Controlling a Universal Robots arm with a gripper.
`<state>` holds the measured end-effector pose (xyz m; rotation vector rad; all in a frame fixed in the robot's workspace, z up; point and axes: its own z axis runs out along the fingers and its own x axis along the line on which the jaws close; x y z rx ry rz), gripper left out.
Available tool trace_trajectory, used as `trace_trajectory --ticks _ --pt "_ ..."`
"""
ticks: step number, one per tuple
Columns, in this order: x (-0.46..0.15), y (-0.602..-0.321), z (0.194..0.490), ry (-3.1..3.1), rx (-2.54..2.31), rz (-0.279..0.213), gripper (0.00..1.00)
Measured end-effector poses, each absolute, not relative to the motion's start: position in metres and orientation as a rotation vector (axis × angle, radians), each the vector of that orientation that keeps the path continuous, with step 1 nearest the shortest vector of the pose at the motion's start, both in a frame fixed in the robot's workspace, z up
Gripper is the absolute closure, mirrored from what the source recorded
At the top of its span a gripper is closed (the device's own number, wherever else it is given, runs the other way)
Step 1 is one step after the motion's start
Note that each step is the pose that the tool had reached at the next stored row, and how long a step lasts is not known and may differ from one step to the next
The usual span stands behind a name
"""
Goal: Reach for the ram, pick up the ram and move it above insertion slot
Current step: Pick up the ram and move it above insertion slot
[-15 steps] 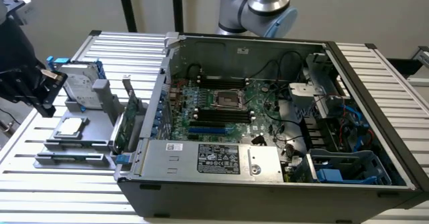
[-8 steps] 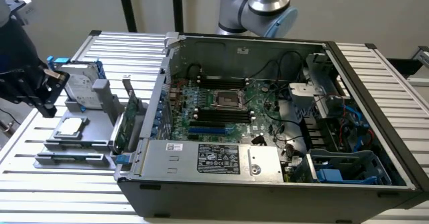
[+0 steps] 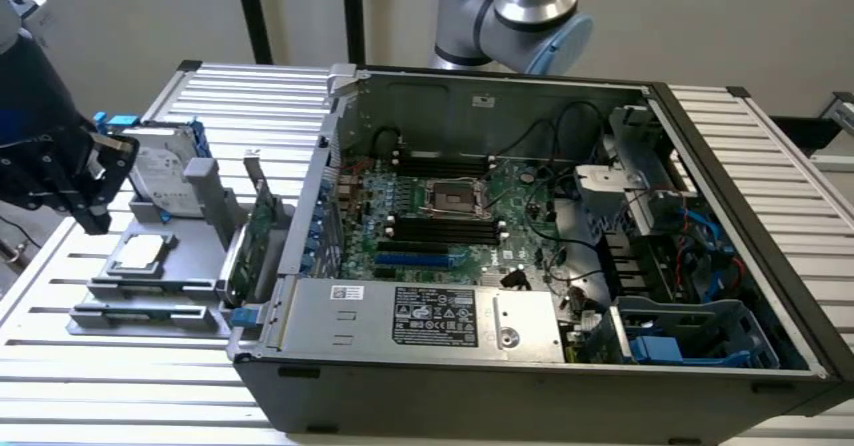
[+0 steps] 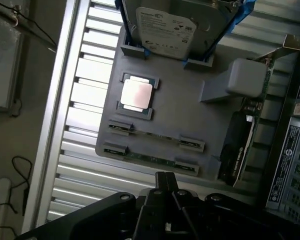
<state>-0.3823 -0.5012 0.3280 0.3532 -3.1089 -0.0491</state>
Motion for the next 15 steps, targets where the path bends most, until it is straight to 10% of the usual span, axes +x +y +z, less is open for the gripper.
trace_trajectory --ticks 15 --pt "-0.3823 -0.5012 0.3280 -3.028 0.772 -0.046 0.89"
